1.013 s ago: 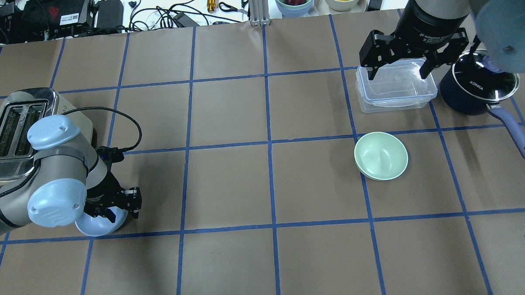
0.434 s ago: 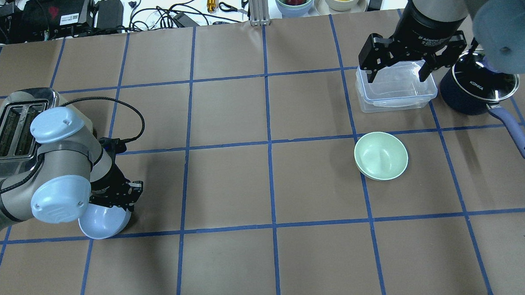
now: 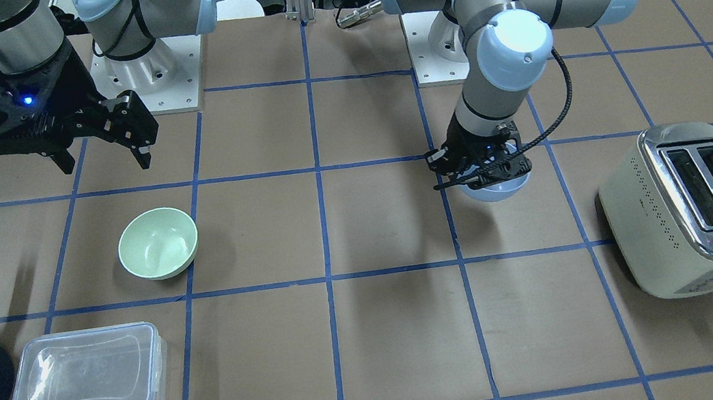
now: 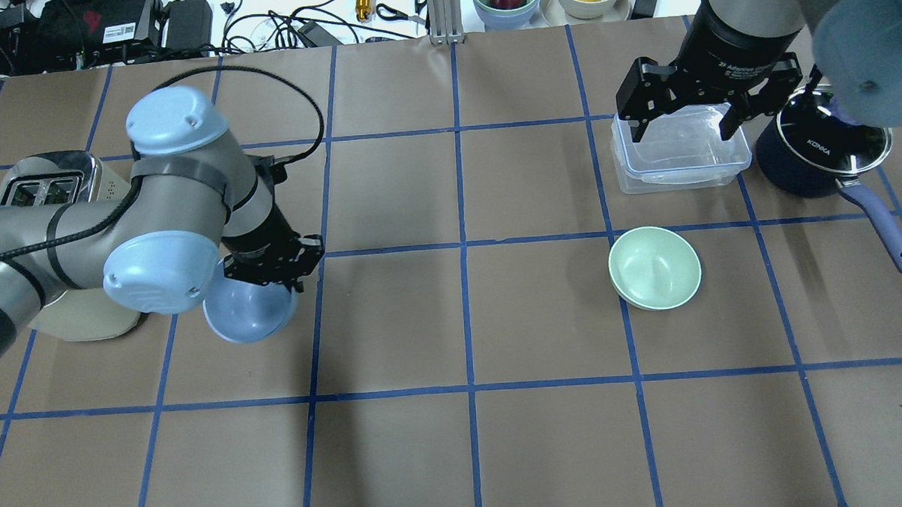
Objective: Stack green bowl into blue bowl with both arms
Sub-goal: 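Lift the light blue bowl with the left gripper toward the table center, then set down the blue bowl with the left gripper while the right grasps the green bowl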
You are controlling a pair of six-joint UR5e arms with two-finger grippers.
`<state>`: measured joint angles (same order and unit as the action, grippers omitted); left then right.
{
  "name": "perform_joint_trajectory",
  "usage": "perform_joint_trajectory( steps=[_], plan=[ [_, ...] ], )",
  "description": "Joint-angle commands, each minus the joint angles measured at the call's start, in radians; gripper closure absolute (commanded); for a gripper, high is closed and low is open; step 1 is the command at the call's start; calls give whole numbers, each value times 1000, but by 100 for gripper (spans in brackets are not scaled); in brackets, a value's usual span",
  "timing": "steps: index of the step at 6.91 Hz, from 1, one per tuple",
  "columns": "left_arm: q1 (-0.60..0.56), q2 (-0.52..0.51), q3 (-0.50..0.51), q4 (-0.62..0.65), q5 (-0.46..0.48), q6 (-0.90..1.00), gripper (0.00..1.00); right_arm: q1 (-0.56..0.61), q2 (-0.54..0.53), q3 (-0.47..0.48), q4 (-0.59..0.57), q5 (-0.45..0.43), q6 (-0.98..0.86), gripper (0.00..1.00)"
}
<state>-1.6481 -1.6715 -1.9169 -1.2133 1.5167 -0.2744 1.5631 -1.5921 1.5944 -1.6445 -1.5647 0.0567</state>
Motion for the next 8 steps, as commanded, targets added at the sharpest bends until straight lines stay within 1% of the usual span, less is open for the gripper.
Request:
perform_joint_trajectory(
  steps=[1, 2, 3, 4, 5, 6, 7, 8],
  plan=[
    [-163, -95, 88, 122, -111, -164, 100, -5, 4, 1, 5, 2, -1, 0],
    [-217, -164, 91, 241, -118, -237, 100, -6, 6, 2, 26, 0, -2, 0],
    [-254, -227, 120, 279, -139, -308, 100, -14, 35, 10, 53, 0, -2, 0],
    [-286, -273, 175, 281, -138, -343, 100, -41, 93, 31, 51, -8, -14, 0],
    [-303, -322, 250, 279, -133, -365, 100, -82, 110, 79, 34, -32, -67, 0],
    [-311, -362, 274, 276, -128, -365, 100, -124, 145, 143, -69, -34, -99, 0],
    [-312, -390, 271, 279, -124, -362, 100, -155, 176, 221, -183, -35, -167, 0],
    [-312, -410, 272, 281, -96, -359, 100, -188, 188, 325, -348, -34, -210, 0]
  ],
)
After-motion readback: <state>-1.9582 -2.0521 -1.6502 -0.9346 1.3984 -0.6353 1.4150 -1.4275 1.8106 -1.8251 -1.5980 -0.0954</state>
